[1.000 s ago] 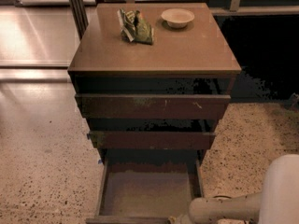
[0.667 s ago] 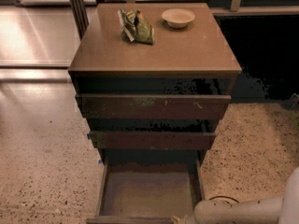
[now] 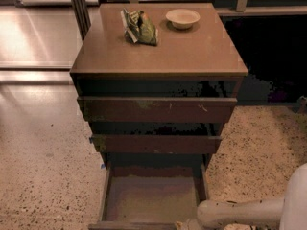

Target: Close bottom drawer

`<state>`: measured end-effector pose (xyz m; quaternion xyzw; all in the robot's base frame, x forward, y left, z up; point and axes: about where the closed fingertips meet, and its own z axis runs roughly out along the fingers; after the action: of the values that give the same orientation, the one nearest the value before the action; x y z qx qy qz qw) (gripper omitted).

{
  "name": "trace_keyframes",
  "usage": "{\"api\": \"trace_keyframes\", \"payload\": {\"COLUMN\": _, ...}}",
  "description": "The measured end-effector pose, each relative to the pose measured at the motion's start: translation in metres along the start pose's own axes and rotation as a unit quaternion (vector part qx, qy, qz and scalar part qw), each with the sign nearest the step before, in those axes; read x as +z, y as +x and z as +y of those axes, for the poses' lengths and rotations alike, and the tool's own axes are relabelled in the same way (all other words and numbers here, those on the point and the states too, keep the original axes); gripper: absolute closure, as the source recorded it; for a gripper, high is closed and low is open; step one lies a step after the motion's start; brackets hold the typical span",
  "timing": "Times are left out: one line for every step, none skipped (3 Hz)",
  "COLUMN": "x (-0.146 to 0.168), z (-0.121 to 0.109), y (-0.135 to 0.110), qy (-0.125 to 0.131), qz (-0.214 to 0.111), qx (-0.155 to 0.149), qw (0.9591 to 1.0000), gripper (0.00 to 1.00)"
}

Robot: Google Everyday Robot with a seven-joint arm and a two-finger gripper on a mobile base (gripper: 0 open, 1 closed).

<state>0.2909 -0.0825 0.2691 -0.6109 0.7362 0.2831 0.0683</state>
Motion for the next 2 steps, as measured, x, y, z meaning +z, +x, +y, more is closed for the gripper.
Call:
{"api": "trace_keyframes", "payload": {"x": -0.0024, "z": -0.0026, "y": -0.0072, "qy": -0.015, "qz": 0.006, "qx": 0.016, "qw": 0.9997, "gripper": 0.0}}
{"api": "trace_keyframes", "payload": {"x": -0.0024, "z": -0.0026, "y": -0.0071, "qy": -0.015, "qz": 0.006, "qx": 0.016, "qw": 0.9997, "gripper": 0.0}}
